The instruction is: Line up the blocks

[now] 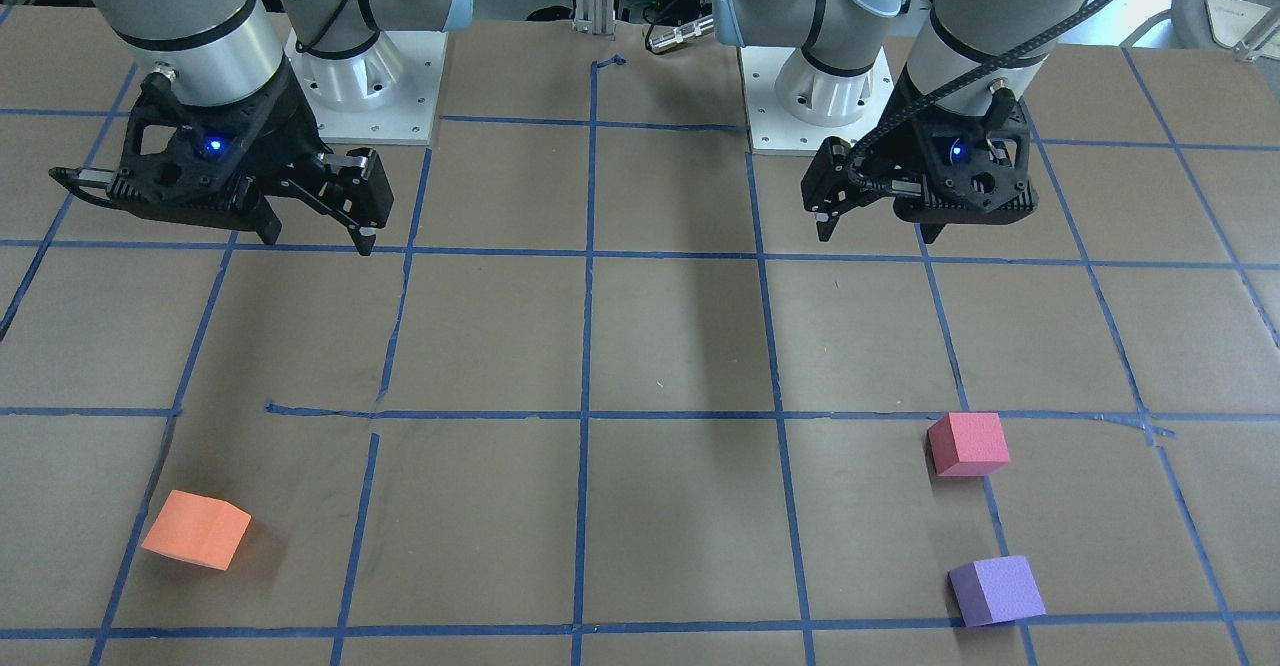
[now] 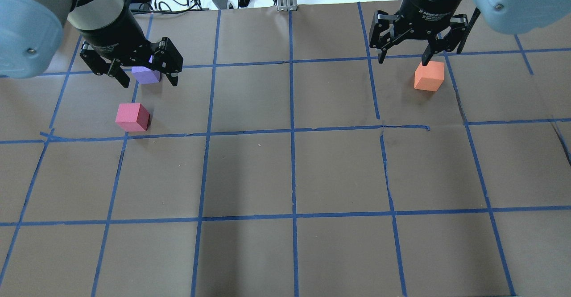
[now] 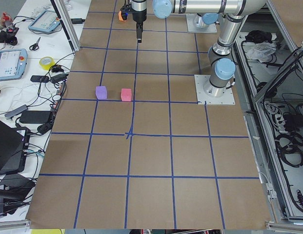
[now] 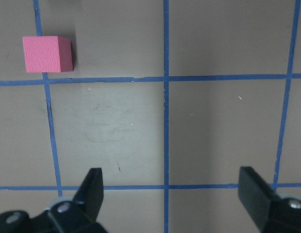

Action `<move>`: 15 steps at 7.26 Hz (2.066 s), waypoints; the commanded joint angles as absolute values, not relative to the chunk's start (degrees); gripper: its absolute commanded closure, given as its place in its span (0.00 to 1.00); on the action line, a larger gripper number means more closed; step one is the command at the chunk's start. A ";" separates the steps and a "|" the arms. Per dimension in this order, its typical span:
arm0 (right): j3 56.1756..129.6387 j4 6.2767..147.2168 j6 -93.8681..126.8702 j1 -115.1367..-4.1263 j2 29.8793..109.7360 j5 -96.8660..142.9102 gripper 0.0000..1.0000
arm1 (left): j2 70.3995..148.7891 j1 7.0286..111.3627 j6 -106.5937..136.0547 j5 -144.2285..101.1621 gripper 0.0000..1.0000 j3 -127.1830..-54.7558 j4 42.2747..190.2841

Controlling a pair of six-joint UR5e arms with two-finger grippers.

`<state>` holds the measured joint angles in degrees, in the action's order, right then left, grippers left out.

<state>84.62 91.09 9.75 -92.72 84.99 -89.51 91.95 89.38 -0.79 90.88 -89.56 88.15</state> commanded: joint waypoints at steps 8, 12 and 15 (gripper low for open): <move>84.64 91.14 9.76 -92.72 85.08 -89.56 0.17 | 92.63 89.38 -0.53 90.79 0.00 -89.65 87.89; 84.73 91.14 9.23 -92.20 84.99 -90.09 0.00 | 92.72 89.38 -0.53 90.70 0.00 -89.65 87.89; 84.73 91.23 9.23 -92.20 84.99 -90.26 0.00 | 93.08 89.38 -0.53 90.70 0.00 -89.65 87.19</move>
